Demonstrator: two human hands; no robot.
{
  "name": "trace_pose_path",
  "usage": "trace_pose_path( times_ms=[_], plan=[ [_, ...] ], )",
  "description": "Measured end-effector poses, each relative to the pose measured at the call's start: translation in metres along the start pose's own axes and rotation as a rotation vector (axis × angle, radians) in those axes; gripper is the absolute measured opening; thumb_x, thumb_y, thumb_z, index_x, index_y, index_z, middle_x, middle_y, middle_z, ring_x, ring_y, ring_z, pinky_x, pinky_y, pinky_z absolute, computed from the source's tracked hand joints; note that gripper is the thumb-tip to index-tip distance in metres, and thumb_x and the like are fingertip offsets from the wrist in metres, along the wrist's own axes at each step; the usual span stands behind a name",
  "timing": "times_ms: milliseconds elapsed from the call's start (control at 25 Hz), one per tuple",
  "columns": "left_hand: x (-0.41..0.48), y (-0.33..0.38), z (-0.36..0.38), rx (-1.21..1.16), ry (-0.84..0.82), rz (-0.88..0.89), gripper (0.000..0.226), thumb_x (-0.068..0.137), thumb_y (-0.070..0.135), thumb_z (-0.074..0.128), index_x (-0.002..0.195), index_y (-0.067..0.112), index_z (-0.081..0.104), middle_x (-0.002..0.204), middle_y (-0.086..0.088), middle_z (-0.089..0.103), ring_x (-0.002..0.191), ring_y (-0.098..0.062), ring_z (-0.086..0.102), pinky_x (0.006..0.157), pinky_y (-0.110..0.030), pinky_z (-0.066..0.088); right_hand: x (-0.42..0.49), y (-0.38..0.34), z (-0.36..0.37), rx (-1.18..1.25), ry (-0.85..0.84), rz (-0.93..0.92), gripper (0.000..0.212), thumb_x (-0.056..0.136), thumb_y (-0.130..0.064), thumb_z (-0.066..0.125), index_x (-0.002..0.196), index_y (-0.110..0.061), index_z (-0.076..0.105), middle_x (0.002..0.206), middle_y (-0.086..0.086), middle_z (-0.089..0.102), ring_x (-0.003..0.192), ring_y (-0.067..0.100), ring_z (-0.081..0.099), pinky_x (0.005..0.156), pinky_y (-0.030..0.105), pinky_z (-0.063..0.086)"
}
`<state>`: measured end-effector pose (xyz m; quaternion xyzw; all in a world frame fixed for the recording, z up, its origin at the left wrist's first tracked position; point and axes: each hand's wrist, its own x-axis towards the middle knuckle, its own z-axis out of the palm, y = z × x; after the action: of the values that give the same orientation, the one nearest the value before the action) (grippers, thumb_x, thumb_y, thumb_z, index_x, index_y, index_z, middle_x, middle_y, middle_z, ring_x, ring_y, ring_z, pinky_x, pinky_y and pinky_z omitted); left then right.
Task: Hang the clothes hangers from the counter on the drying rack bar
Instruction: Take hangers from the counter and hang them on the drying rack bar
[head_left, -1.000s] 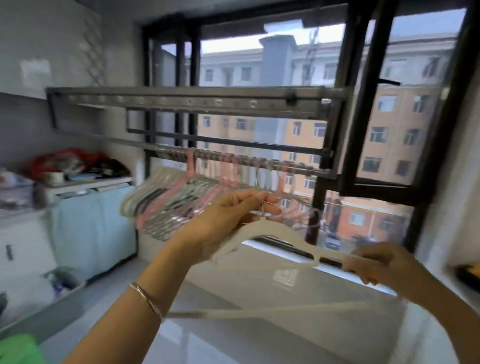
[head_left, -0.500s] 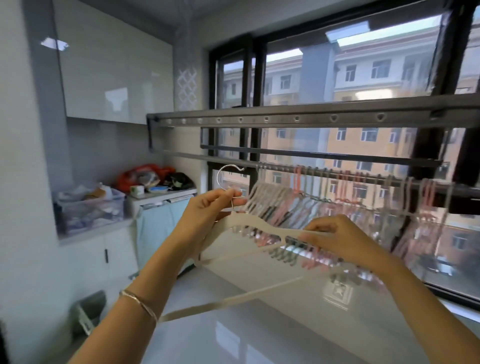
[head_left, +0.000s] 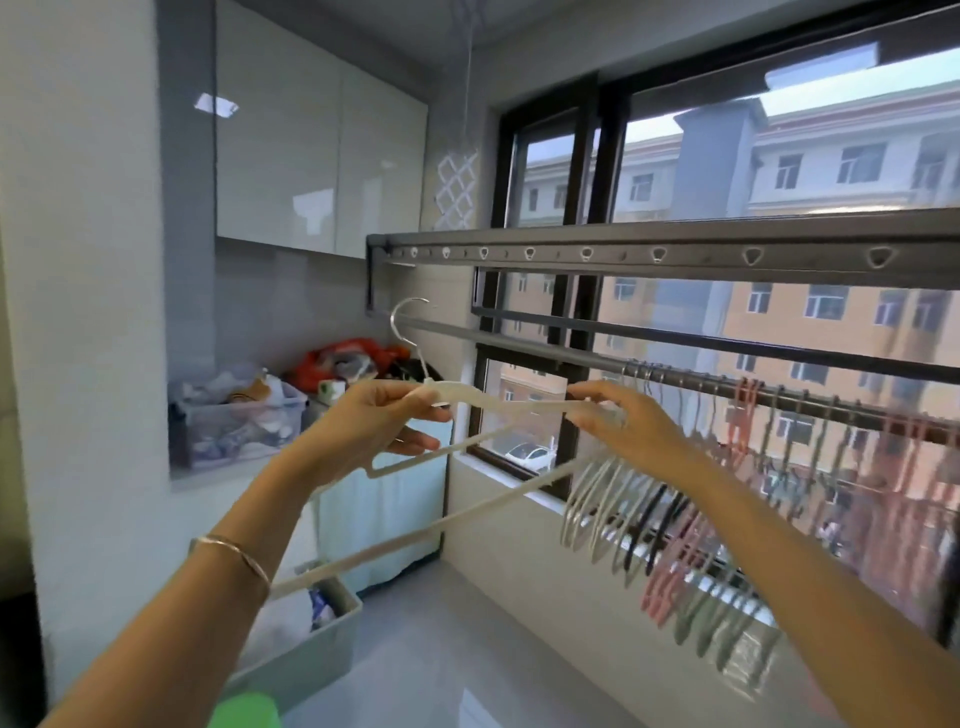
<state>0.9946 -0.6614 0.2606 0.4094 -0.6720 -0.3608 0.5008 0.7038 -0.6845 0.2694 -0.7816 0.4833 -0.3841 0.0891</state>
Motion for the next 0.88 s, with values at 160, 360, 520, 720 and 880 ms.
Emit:
trace_pose_path(
  times_ms=[160, 360, 520, 720, 880],
  plan=[
    [0.057, -0.035, -0.009, -0.083, 0.121, -0.066, 0.016, 0.094, 0.027, 0.052, 0.091, 0.024, 0.067, 0.092, -0.002, 0.075, 0.068, -0.017, 0.071, 0.065, -0.026, 0.057, 0.038, 0.053, 0.02, -0.28, -0.09, 0.101, 0.046, 0.095, -0.039, 0.045, 0.138, -0.026, 0.037, 0.147, -0.003, 0.034, 0.134, 0.017, 0.033, 0.109, 0.034, 0.024],
    [0.132, -0.088, 0.04, -0.166, 0.01, -0.152, 0.022, 0.098, 0.012, 0.045, 0.097, 0.002, 0.064, 0.089, -0.008, 0.07, 0.057, -0.008, 0.069, 0.057, -0.017, 0.056, 0.059, 0.12, 0.04, -0.678, -0.282, 0.207, 0.053, 0.095, -0.053, 0.027, 0.143, -0.031, 0.031, 0.156, -0.003, 0.016, 0.145, 0.017, 0.009, 0.118, 0.04, 0.006],
    [0.181, -0.112, 0.094, -0.264, -0.3, -0.176, 0.021, 0.098, 0.01, 0.044, 0.105, -0.004, 0.059, 0.106, -0.021, 0.065, 0.067, -0.01, 0.069, 0.068, -0.019, 0.055, 0.054, 0.131, 0.049, -0.704, -0.203, 0.244, 0.053, 0.094, -0.057, 0.022, 0.137, -0.033, 0.041, 0.154, -0.007, 0.023, 0.145, 0.013, 0.008, 0.117, 0.039, -0.001],
    [0.22, -0.11, 0.153, -0.557, -0.415, -0.107, 0.043, 0.096, 0.013, 0.049, 0.138, 0.01, 0.041, 0.105, -0.004, 0.067, 0.087, -0.016, 0.07, 0.079, -0.022, 0.055, 0.045, 0.13, 0.054, -0.713, -0.104, 0.31, 0.085, 0.074, -0.078, -0.001, 0.135, -0.036, 0.042, 0.153, -0.014, 0.023, 0.144, 0.006, 0.005, 0.117, 0.034, -0.006],
    [0.239, -0.094, 0.185, -0.498, -0.45, -0.018, 0.047, 0.099, 0.019, 0.045, 0.144, 0.014, 0.033, 0.112, -0.003, 0.061, 0.091, -0.015, 0.064, 0.076, -0.014, 0.053, 0.038, 0.116, 0.052, -0.673, -0.046, 0.348, 0.049, 0.094, -0.056, 0.022, 0.132, -0.035, 0.045, 0.151, -0.016, 0.027, 0.143, 0.004, 0.008, 0.116, 0.031, -0.007]
  ],
)
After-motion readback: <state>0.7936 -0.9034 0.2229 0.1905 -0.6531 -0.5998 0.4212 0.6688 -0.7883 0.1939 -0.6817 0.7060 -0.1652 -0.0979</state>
